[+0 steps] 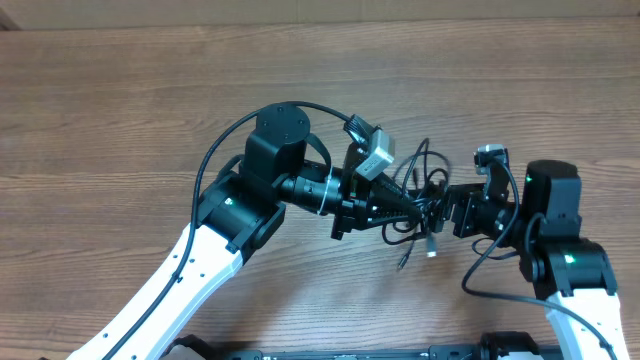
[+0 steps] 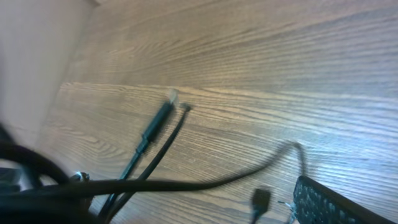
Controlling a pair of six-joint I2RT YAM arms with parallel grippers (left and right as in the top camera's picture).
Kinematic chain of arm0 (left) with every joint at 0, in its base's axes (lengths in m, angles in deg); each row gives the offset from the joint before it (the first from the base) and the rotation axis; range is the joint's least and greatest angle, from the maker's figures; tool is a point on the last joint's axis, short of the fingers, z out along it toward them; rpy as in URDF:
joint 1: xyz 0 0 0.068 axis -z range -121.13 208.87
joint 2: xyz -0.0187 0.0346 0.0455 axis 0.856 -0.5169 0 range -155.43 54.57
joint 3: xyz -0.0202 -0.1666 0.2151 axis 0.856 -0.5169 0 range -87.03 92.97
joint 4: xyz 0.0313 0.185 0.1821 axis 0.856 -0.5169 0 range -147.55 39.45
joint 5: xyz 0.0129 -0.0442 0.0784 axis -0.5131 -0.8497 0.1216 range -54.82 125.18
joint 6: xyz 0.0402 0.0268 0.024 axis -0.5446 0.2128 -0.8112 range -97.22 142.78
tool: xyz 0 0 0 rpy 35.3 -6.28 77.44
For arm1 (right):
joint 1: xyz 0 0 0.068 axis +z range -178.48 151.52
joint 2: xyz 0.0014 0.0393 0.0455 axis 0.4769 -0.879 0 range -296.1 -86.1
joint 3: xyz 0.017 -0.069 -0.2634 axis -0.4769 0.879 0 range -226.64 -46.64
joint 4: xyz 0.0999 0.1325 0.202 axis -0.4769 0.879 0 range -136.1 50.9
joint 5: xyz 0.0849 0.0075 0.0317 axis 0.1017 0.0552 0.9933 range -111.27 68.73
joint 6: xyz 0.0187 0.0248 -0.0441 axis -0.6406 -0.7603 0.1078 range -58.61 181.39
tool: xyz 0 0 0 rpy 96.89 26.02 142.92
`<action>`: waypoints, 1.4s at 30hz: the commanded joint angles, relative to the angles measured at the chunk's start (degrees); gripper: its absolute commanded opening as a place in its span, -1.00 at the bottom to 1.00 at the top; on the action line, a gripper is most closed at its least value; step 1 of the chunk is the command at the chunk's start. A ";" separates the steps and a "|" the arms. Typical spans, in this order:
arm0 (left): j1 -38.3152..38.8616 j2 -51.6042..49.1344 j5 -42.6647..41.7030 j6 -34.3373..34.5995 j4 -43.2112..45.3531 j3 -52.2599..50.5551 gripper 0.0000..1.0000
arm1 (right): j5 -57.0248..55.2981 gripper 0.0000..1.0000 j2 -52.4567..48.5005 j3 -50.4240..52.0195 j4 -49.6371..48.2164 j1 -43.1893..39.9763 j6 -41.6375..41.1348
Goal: Untangle cables
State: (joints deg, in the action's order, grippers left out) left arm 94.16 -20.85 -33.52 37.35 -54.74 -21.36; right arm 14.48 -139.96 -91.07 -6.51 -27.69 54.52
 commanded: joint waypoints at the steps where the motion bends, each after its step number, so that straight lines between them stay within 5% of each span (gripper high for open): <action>1: 0.70 1.68 -10.58 3.45 3.30 1.25 -0.92 | -2.93 1.00 -2.40 -0.31 -0.72 -0.20 -0.87; 21: -10.54 1.73 -21.81 18.58 6.43 1.25 -0.91 | -19.69 1.00 -3.48 -0.31 2.47 -0.26 -9.92; 42: -18.34 1.73 -21.84 20.83 6.40 1.25 -0.92 | -20.76 1.00 -3.48 -0.31 6.03 -6.62 -11.34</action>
State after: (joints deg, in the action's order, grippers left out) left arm 78.38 -21.57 -46.73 56.50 -49.97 -22.06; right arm 6.85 -141.98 -92.62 -1.92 -31.16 44.07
